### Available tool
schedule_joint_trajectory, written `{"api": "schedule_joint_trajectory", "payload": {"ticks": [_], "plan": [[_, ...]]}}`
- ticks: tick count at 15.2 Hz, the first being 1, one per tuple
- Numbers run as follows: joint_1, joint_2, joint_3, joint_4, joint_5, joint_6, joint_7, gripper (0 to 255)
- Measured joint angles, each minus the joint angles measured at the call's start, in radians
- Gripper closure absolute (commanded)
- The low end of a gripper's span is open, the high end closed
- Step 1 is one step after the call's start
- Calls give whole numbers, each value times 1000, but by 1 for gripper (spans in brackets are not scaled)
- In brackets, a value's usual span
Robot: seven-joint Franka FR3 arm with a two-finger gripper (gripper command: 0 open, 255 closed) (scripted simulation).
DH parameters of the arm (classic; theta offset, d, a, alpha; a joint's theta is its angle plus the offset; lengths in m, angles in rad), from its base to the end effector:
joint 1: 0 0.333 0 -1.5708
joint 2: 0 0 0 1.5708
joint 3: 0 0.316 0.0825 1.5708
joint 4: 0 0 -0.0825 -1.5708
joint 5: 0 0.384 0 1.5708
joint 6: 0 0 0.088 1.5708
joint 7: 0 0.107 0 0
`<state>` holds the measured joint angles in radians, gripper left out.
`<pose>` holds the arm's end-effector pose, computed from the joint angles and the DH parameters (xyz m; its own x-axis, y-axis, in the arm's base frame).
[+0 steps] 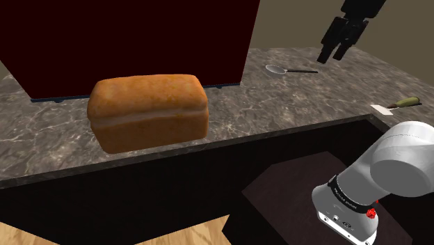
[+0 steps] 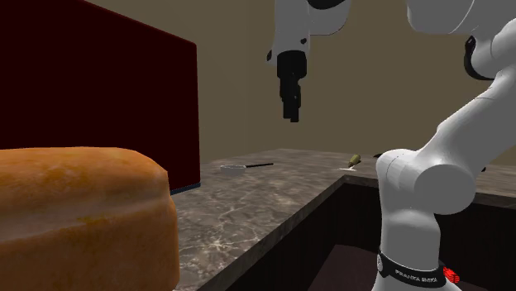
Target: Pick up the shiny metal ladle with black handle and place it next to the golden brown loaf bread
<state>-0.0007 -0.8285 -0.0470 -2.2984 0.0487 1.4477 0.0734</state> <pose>0.2821 -0.0134 0.6192 0.9947 -0.0987 -0.0284 -0.1007 -0.9916 -0.0811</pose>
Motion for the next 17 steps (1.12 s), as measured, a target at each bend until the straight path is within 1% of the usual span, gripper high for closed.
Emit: {"api": "schedule_joint_trajectory", "payload": {"ticks": [1,2,4,8,11,14,17], "plan": [[0,0,0,0,0,0,0,0],[5,1,-11,-4,-13,4,-26,0],[20,2,-50,-26,-58,23,-123,0],[55,13,-152,-72,-170,83,-361,0],[88,55,-220,-83,-243,147,-531,0],[120,107,-299,-90,-314,225,-704,0],[161,184,-375,-62,-369,301,-876,0]]}}
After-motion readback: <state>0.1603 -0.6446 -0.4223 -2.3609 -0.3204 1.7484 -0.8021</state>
